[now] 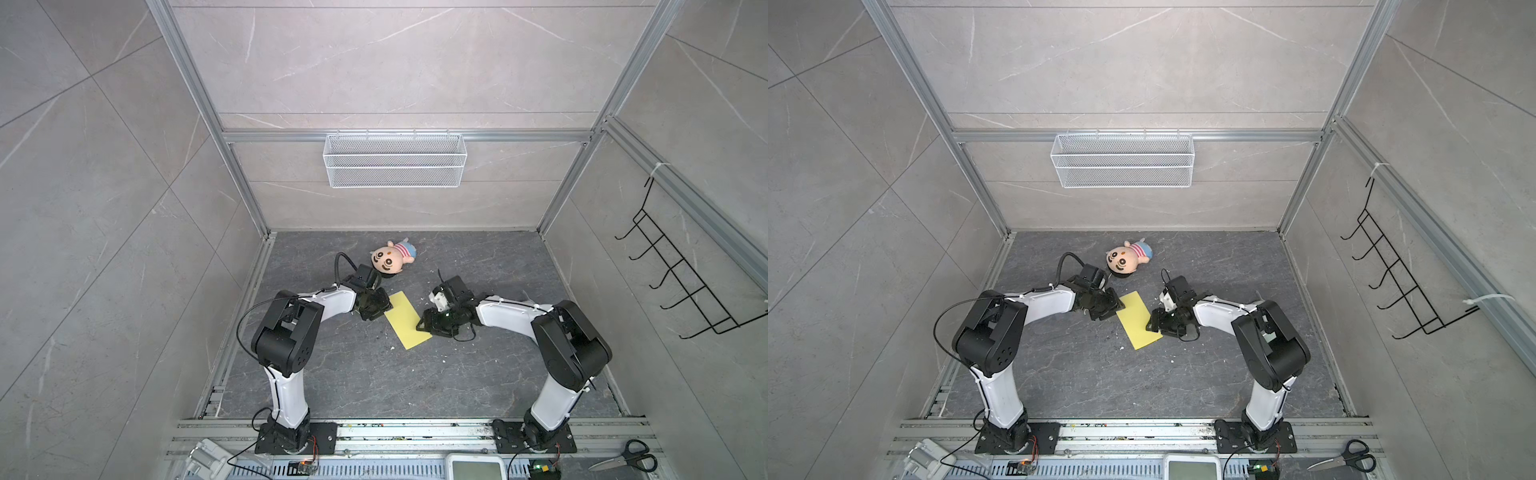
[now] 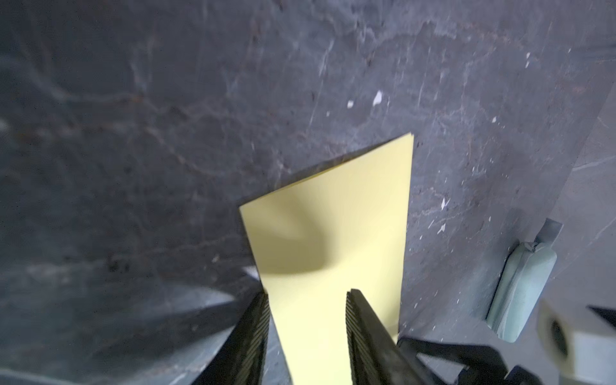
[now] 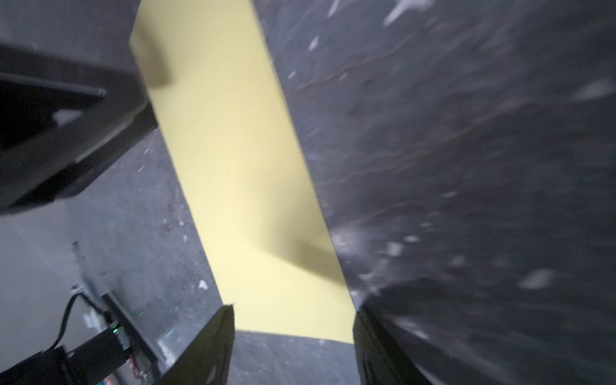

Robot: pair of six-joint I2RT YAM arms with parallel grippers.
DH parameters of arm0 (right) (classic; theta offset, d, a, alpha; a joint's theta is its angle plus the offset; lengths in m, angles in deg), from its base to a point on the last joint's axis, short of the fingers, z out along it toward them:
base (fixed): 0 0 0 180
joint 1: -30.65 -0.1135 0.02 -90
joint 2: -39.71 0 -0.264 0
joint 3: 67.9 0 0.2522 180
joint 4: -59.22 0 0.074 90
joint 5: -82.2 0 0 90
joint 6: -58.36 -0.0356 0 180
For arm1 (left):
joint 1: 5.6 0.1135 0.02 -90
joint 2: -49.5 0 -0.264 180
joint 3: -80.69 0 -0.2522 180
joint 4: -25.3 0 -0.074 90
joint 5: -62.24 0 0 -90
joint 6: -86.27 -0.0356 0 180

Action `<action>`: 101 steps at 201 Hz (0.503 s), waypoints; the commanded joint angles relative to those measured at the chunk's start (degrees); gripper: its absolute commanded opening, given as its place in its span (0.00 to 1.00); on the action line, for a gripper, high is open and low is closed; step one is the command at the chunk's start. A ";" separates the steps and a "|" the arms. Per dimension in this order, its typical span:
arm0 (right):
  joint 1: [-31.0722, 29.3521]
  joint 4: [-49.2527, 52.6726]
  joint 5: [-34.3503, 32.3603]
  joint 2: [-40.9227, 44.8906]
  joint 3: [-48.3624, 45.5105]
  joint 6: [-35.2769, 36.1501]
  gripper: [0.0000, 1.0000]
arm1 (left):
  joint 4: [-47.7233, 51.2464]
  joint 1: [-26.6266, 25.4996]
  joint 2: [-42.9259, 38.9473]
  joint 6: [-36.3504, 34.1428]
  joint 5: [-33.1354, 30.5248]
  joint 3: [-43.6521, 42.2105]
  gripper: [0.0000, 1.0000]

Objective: Fold a paper plane with a square sheet of paper (pick it up from the middle)

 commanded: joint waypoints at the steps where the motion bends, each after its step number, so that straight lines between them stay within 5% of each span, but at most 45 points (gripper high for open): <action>1: -1.21 -6.96 5.06 -0.99 -4.13 -7.15 0.60 | 2.45 1.22 2.68 -5.29 2.88 3.49 0.41; 67: 1.11 -12.82 0.40 6.98 -9.04 -8.07 0.63 | 5.91 0.65 -5.97 -5.19 2.27 -0.03 0.43; 101: 1.12 -15.29 2.15 6.19 -9.84 -8.56 0.70 | 3.20 -1.91 -6.65 -2.60 4.39 -1.65 0.31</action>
